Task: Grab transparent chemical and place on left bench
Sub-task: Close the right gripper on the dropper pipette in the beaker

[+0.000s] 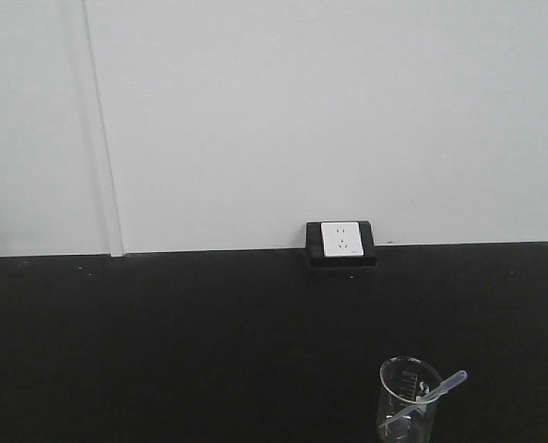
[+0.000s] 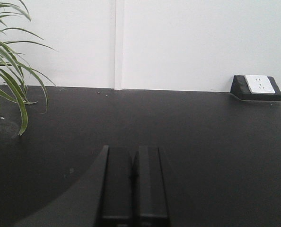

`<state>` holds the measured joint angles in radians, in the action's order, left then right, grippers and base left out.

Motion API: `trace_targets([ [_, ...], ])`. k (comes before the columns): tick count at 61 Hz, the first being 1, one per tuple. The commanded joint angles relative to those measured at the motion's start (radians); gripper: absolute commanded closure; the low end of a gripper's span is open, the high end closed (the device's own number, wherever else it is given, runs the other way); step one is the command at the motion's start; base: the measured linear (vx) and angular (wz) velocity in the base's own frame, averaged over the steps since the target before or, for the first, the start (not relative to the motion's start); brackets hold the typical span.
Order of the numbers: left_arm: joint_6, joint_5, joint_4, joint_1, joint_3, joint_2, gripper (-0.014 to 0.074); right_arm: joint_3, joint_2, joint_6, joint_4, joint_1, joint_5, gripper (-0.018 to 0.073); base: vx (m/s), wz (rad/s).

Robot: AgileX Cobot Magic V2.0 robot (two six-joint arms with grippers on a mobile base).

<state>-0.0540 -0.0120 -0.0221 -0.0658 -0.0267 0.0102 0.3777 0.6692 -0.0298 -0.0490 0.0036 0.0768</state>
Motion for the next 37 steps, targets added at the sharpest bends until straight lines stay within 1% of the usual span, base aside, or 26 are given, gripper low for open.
trace_targets([
  [1,0.008,0.078,-0.001,-0.002,-0.016,0.019,0.0600,0.053,0.132,0.059,0.008,-0.005,0.187,0.0554,0.00,0.00],
  [7,0.008,0.078,-0.001,-0.002,-0.016,0.019,0.0600,0.062,0.236,0.083,0.005,-0.005,0.300,0.0543,0.00,0.00],
  [12,0.008,0.078,-0.001,-0.002,-0.016,0.019,0.0600,0.068,0.306,0.089,-0.010,-0.005,0.350,0.0525,0.00,0.00],
  [19,0.008,0.078,-0.001,-0.002,-0.016,0.019,0.0600,0.086,0.378,0.092,-0.063,-0.005,0.360,0.0477,0.00,0.00],
  [27,0.008,0.078,-0.001,-0.002,-0.016,0.019,0.0600,0.103,0.462,0.149,-0.131,-0.005,0.369,0.0368,0.00,0.00],
  [30,0.008,0.078,-0.001,-0.002,-0.016,0.019,0.0600,0.102,0.497,0.177,-0.146,-0.005,0.395,0.0302,0.00,0.00],
  [37,0.008,0.078,-0.001,-0.002,-0.016,0.019,0.0600,0.102,0.567,0.202,-0.178,-0.005,0.463,0.0145,0.00,0.00],
])
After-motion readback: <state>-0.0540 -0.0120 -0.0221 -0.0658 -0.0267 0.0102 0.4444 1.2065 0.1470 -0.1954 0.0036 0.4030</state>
